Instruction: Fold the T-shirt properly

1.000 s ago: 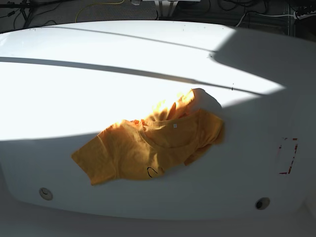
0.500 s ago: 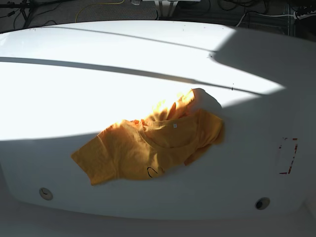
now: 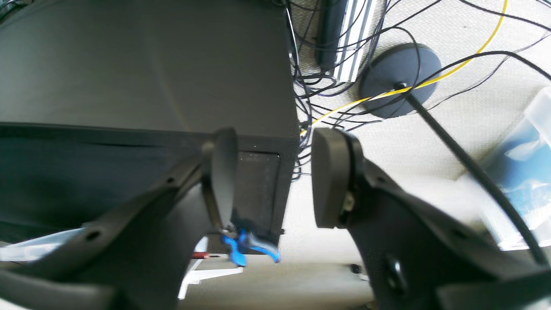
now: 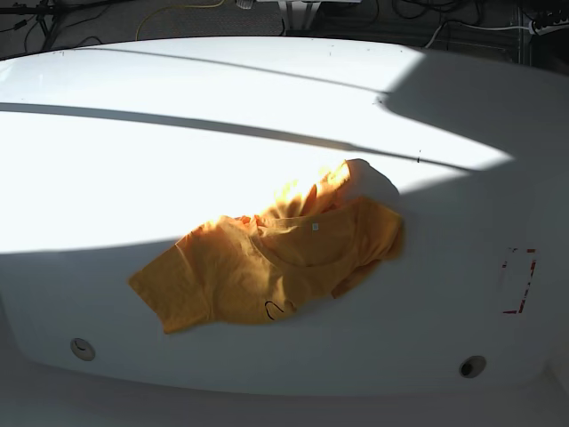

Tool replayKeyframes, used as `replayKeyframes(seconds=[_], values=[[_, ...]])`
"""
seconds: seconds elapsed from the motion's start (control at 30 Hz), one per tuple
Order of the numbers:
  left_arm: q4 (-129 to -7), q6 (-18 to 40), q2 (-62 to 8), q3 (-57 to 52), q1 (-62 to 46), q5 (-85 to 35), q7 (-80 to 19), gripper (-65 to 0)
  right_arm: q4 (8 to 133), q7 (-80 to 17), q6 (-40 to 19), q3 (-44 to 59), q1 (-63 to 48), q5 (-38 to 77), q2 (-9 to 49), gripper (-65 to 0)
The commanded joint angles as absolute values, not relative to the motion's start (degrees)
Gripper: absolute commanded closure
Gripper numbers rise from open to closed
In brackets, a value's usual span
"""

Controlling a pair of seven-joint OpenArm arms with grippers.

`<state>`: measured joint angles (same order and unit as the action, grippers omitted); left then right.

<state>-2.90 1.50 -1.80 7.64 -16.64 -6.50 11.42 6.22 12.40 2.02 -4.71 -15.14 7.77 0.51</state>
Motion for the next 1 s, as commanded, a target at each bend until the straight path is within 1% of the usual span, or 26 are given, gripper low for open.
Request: replayKeyframes(seconds=[0.0,0.97], values=[[-2.9,1.5,-2.0,7.7,-17.4,-6.3,11.5,-25.6,6.1,12.6,2.1,-4.6,-15.8,7.9,0.8,-0.3],[-2.8,1.8,-1.7,7.8,-16.8,-6.5,11.7,-25.6,6.0,12.6,2.0,-4.5,-15.8,7.3,0.6,-0.3]])
